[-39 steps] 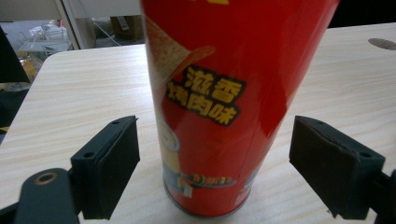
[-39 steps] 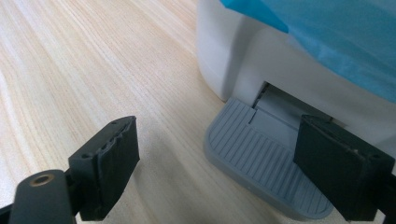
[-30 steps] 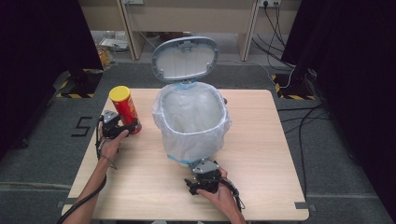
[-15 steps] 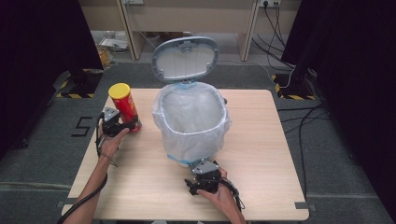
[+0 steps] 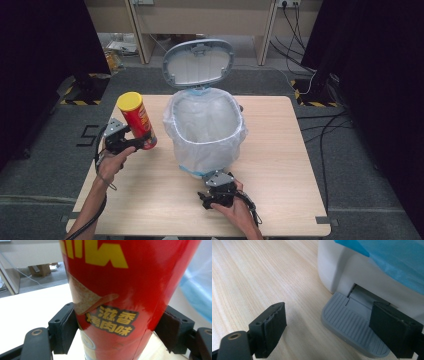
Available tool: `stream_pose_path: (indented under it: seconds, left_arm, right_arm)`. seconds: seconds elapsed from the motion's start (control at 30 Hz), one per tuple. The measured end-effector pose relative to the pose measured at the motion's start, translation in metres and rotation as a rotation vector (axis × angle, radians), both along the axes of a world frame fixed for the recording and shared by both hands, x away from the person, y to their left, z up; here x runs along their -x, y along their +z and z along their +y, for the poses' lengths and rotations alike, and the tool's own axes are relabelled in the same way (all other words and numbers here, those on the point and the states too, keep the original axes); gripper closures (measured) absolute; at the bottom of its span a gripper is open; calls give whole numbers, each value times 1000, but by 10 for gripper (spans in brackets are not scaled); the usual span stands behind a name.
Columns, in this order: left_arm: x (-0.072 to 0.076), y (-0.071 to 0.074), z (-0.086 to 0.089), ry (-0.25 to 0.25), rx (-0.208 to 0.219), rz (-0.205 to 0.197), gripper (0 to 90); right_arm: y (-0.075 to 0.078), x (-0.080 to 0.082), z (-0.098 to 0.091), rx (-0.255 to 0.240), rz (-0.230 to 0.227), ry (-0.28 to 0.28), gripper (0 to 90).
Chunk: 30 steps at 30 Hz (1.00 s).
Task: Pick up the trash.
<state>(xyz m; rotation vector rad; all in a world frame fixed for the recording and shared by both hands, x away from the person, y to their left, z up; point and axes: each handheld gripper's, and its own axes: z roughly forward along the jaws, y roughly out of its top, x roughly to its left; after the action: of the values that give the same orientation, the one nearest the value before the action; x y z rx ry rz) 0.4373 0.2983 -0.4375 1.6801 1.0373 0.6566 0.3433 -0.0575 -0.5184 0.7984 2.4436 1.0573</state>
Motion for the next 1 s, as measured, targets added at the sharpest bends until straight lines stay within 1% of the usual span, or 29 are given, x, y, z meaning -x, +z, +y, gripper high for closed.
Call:
stream_pose_path:
  seconds: [0.03,0.13,0.2,0.23,0.33,0.43,0.5,0.53,0.57,0.6,0.67,0.7,0.77,0.8,0.83,0.87,0.9,1.0]
  left_arm:
    - [0,0,0,0,0,0,239]
    - [8,9,0,-16,-12,-2,239]
    - [11,13,1,-26,-2,-3,239]
    - [11,13,1,-26,-2,-3,239]
    - [16,19,2,-41,2,-8,239]
    - [20,25,5,-58,20,0,239]
    - [23,30,5,-70,21,-2,239]
    - [25,34,5,-82,24,-2,239]
    - [26,37,5,-87,32,0,239]
    - [26,37,5,-87,32,0,239]
    - [30,45,6,-101,33,-7,239]
    - [30,45,6,-101,33,-7,239]
    - [33,52,6,-109,35,-15,239]
    - [36,59,7,-117,37,-20,239]
    - [36,59,7,-117,37,-20,239]
    - [38,64,8,-124,38,-26,239]
    - [38,64,8,-124,38,-26,239]
    - [41,70,8,-131,36,-27,239]
  right_arm:
    - [0,0,0,-2,1,0,143]
    - [0,0,0,1,0,-1,143]
    - [0,0,0,-1,1,0,143]
    - [0,0,0,-1,1,0,143]
    - [0,0,0,1,0,-1,143]
    - [0,0,0,-6,5,0,143]
    - [0,0,0,-3,4,-3,143]
    - [0,0,0,-2,2,0,143]
    - [0,0,0,-5,5,0,143]
    - [0,0,0,-5,6,-1,143]
    - [0,0,1,2,2,-3,143]
    - [0,0,0,3,2,-2,143]
    - [0,0,0,-1,2,-2,143]
    - [0,0,0,-4,4,-4,143]
    - [0,0,0,-4,4,-4,143]
    - [0,0,0,5,1,-2,143]
    - [0,0,0,5,1,-2,143]
    - [0,0,1,-1,5,-6,143]
